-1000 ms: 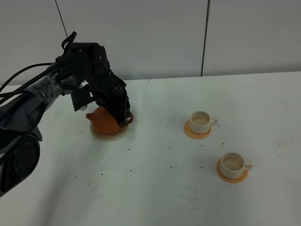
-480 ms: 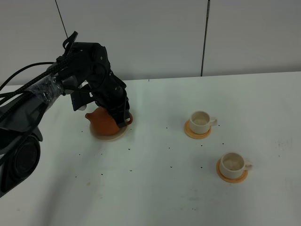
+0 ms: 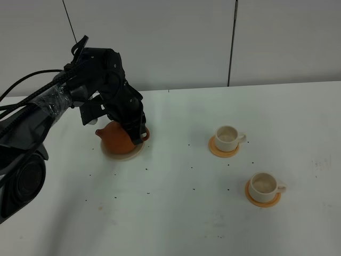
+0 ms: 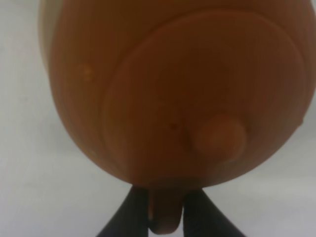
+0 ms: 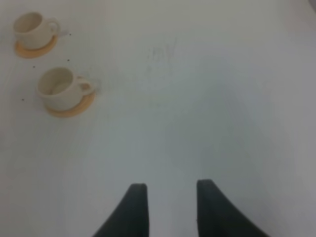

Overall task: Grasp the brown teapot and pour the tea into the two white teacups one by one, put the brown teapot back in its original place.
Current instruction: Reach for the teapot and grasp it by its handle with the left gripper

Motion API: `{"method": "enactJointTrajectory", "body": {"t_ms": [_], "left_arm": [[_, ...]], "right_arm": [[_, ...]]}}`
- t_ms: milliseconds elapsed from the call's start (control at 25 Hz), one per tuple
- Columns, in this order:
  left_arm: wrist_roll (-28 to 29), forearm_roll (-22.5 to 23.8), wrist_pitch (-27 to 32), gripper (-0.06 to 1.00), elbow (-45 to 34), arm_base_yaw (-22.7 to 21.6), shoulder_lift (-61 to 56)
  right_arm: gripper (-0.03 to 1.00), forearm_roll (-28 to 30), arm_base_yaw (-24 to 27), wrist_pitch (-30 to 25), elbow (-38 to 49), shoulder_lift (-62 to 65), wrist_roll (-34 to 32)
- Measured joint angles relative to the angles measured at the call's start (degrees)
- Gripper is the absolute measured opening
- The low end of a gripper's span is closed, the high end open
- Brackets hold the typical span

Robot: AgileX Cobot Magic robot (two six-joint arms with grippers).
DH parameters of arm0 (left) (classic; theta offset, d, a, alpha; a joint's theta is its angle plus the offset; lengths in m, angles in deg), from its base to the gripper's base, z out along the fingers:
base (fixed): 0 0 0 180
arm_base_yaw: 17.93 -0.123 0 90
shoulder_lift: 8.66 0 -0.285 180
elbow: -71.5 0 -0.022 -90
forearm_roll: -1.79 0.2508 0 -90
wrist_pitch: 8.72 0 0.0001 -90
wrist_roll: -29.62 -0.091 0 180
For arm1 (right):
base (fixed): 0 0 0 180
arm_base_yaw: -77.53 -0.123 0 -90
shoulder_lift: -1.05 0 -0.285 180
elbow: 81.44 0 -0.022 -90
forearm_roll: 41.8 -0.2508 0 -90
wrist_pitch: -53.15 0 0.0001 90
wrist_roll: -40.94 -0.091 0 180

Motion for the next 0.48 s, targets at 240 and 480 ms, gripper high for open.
{"method": "enactJointTrajectory", "body": {"t_ms": [240,480], "left_arm": [[0.0,0.9,1.6,0.18,0.4,-0.1,0.0],[0.0,1.3,2.2,0.18,0.4,-0.1,0.0]], "right_arm": [[0.24,0.0,0.0,0.0,0.0,0.0,0.0],[0.24,0.0,0.0,0.0,0.0,0.0,-0.1]]}}
